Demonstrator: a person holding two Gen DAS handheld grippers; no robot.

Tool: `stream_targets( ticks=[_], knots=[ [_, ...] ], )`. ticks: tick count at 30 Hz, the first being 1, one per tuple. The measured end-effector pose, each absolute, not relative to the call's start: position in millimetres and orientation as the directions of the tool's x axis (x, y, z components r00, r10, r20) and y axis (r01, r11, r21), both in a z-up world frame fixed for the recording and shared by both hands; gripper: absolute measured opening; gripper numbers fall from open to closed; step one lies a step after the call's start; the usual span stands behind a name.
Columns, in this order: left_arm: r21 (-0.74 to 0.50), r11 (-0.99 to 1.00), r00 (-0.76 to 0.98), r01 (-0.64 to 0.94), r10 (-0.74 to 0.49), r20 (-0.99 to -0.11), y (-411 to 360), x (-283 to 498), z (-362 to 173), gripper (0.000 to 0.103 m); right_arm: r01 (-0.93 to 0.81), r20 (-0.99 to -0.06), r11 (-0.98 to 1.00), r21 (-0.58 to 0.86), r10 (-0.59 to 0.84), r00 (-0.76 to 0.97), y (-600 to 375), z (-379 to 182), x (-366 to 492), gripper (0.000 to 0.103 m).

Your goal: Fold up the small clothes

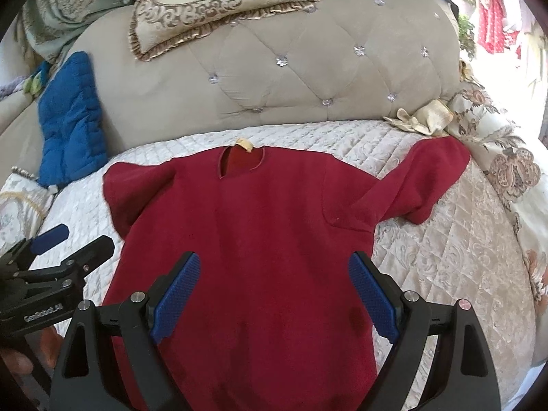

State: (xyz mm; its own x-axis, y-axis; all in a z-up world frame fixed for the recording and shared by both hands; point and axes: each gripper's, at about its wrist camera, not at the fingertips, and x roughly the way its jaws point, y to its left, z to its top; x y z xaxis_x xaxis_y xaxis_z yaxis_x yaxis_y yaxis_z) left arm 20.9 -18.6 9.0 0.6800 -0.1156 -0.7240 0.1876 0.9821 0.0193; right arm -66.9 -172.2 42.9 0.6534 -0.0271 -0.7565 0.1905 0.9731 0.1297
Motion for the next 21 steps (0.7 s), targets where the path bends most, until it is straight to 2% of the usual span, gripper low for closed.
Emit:
stream_targets(
  ticks=[21],
  knots=[
    [-0.025, 0.995, 0.651, 0.099, -0.084, -0.754, 10, 55, -21, 0.101, 0.164, -0.798, 0.981, 0.106, -0.015, 0.603, -156, 16, -25, 0.072]
  ],
)
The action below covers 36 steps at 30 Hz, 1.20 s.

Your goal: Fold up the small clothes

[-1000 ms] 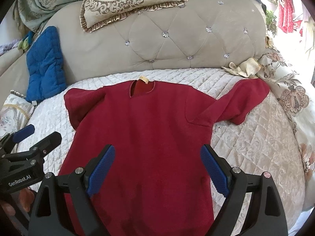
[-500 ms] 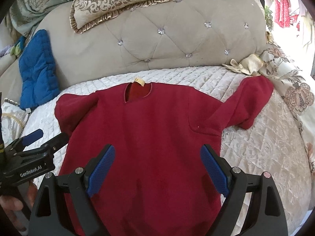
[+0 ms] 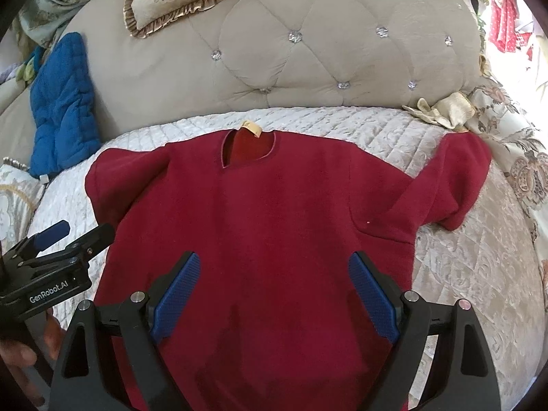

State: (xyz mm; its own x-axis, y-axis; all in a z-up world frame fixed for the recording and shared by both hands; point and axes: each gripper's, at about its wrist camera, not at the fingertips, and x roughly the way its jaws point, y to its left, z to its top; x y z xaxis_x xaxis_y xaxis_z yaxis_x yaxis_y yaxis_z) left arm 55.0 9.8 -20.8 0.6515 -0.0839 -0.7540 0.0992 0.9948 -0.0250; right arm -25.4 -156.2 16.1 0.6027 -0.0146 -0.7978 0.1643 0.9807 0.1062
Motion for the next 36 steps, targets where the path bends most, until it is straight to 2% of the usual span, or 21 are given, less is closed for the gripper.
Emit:
stream_targets(
  ticks=[7, 11, 15, 18, 21, 27, 31, 36],
  knots=[
    [-0.078, 0.994, 0.619, 0.074, -0.107, -0.778, 28, 68, -16, 0.101, 0.134, -0.803, 0.985, 0.104, 0.004, 0.596, -146, 13, -18, 0.071],
    [-0.133, 0.991, 0.613, -0.003, -0.103, -0.784, 59, 90, -6, 0.101, 0.086, -0.799, 0.99, 0.111, 0.038, 0.6, -134, 17, -7, 0.072],
    [-0.099, 0.989, 0.646, -0.107, -0.006, -0.763, 93, 113, 4, 0.101, -0.022, -0.78, 0.99, 0.141, 0.125, 0.614, -110, 26, 14, 0.07],
    [-0.119, 0.978, 0.623, -0.169, 0.012, -0.782, 118, 129, -7, 0.101, -0.067, -0.778, 0.987, 0.146, 0.157, 0.609, -91, 27, 33, 0.069],
    [-0.124, 0.958, 0.596, -0.258, 0.057, -0.801, 150, 132, -22, 0.101, -0.133, -0.765, 0.979, 0.157, 0.205, 0.61, -67, 30, 53, 0.062],
    [-0.103, 0.902, 0.57, -0.42, 0.174, -0.803, 203, 123, -31, 0.101, -0.274, -0.738, 0.944, 0.183, 0.316, 0.597, -11, 37, 107, 0.055],
    [-0.036, 0.87, 0.528, -0.492, 0.265, -0.807, 224, 122, -38, 0.101, -0.343, -0.77, 0.919, 0.195, 0.36, 0.526, 41, 29, 159, 0.051],
    [-0.052, 0.85, 0.519, -0.524, 0.27, -0.811, 244, 121, -44, 0.101, -0.394, -0.829, 0.891, 0.225, 0.388, 0.404, 107, 11, 216, 0.051]
  ],
)
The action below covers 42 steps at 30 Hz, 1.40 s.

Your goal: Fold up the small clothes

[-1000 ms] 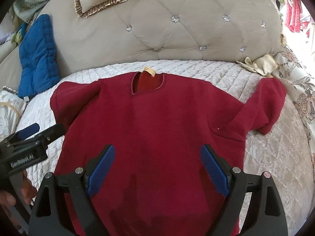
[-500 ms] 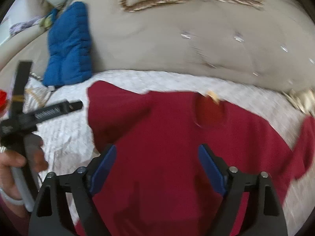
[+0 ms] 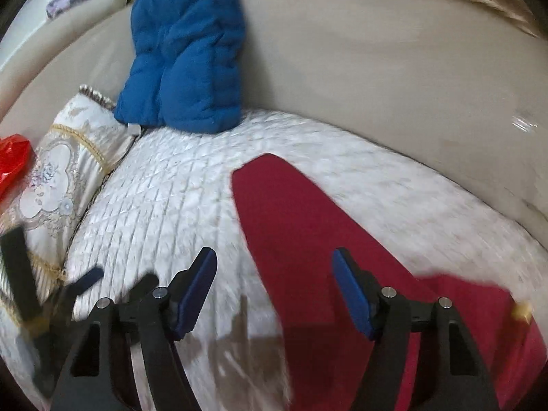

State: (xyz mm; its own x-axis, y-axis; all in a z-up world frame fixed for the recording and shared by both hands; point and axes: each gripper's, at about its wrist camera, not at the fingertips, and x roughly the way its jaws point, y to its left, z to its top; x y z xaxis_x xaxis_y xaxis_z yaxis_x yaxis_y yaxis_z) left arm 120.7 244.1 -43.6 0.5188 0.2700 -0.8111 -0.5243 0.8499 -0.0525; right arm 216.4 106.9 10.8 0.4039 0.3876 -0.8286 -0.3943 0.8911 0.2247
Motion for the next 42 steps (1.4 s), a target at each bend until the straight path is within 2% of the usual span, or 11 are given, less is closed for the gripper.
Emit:
stream_targets(
  ticks=[8, 9, 11, 13, 14, 17, 22, 27, 34, 39, 42],
  knots=[
    [-0.064, 0.83, 0.492, -0.554, 0.265, -0.829, 255, 124, -52, 0.101, -0.424, -0.917, 0.893, 0.151, 0.286, 0.277, 176, -58, 273, 0.05],
    [-0.063, 0.831, 0.494, -0.553, 0.266, -0.828, 254, 124, -52, 0.101, -0.433, -0.927, 0.894, 0.116, 0.255, 0.277, 181, -67, 272, 0.047],
    [-0.054, 0.836, 0.495, -0.547, 0.27, -0.826, 251, 124, -52, 0.101, -0.437, -0.921, 0.899, 0.029, 0.194, 0.339, 186, -75, 269, 0.037],
    [-0.036, 0.844, 0.493, -0.535, 0.277, -0.825, 247, 127, -52, 0.101, -0.424, -0.907, 0.906, 0.007, 0.185, 0.379, 186, -73, 266, 0.005],
    [-0.023, 0.846, 0.49, -0.532, 0.285, -0.824, 245, 128, -52, 0.101, -0.404, -0.899, 0.914, 0.028, 0.2, 0.389, 180, -68, 267, 0.0],
    [-0.026, 0.854, 0.504, -0.52, 0.282, -0.817, 239, 128, -48, 0.101, -0.364, -0.872, 0.918, 0.154, 0.3, 0.387, 152, -42, 261, 0.0],
    [-0.029, 0.887, 0.559, -0.461, 0.265, -0.786, 215, 127, -33, 0.101, -0.322, -0.724, 0.891, 0.32, 0.449, 0.523, 62, 41, 220, 0.0],
    [-0.03, 0.916, 0.599, -0.401, 0.237, -0.765, 183, 123, -23, 0.101, -0.183, -0.584, 0.895, 0.406, 0.408, 0.702, -81, 102, 150, 0.0],
    [-0.043, 0.969, 0.637, -0.245, 0.127, -0.761, 134, 109, -15, 0.102, 0.159, -0.711, 0.918, 0.362, 0.162, 0.685, -224, 50, 71, 0.0],
    [-0.008, 0.986, 0.611, -0.166, 0.096, -0.786, 107, 108, -26, 0.101, 0.316, -0.818, 0.876, 0.365, 0.14, 0.558, -265, -16, 39, 0.0],
    [0.007, 0.987, 0.59, -0.161, 0.102, -0.801, 105, 110, -34, 0.102, 0.385, -0.836, 0.863, 0.328, 0.074, 0.544, -274, -17, 15, 0.008]
  ],
)
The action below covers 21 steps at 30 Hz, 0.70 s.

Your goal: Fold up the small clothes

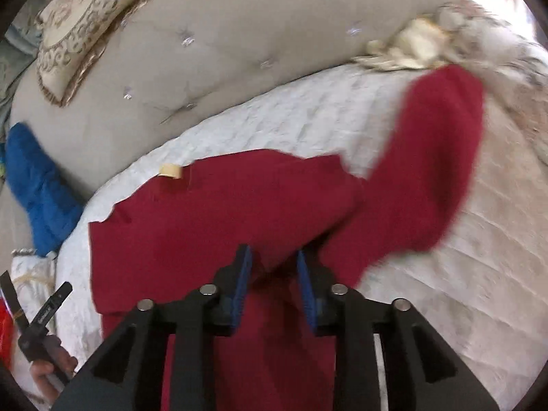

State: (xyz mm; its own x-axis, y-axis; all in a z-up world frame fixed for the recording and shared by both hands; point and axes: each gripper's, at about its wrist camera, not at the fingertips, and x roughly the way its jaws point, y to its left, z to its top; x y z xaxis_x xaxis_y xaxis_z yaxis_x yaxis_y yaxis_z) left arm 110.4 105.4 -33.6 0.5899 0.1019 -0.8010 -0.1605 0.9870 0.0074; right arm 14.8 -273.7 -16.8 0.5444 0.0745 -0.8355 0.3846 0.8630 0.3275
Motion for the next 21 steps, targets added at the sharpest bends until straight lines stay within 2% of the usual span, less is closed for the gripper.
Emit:
stream_targets(
  ticks=[3, 6, 9, 14, 19, 20, 21],
  knots=[
    [-0.008, 0.987, 0.589, -0.161, 0.089, -0.803, 105, 112, -36, 0.102, 0.367, -0.792, 0.862, 0.351, 0.063, 0.608, -266, 3, -3, 0.013],
    [-0.026, 0.989, 0.586, -0.143, 0.063, -0.808, 99, 114, -38, 0.101, 0.173, -0.753, 0.909, 0.38, 0.195, 0.629, -220, 20, 19, 0.013],
    [-0.004, 0.992, 0.573, -0.125, 0.069, -0.816, 92, 118, -44, 0.101, -0.047, -0.738, 0.936, 0.348, 0.304, 0.603, -160, 19, 63, 0.013],
    [0.032, 0.994, 0.534, -0.103, 0.083, -0.841, 82, 126, -59, 0.101, -0.292, -0.788, 0.941, 0.172, 0.309, 0.532, -74, -17, 143, 0.015],
    [0.069, 0.993, 0.499, -0.092, 0.107, -0.86, 78, 135, -70, 0.101, -0.406, -0.817, 0.893, 0.196, 0.377, 0.436, -41, -51, 183, 0.014],
    [0.07, 0.993, 0.5, -0.091, 0.106, -0.859, 79, 136, -70, 0.101, -0.433, -0.817, 0.874, 0.222, 0.409, 0.406, -35, -58, 187, 0.001],
    [0.073, 0.993, 0.504, -0.094, 0.111, -0.857, 80, 137, -69, 0.101, -0.467, -0.82, 0.857, 0.22, 0.421, 0.388, -29, -62, 186, 0.0]
  ],
)
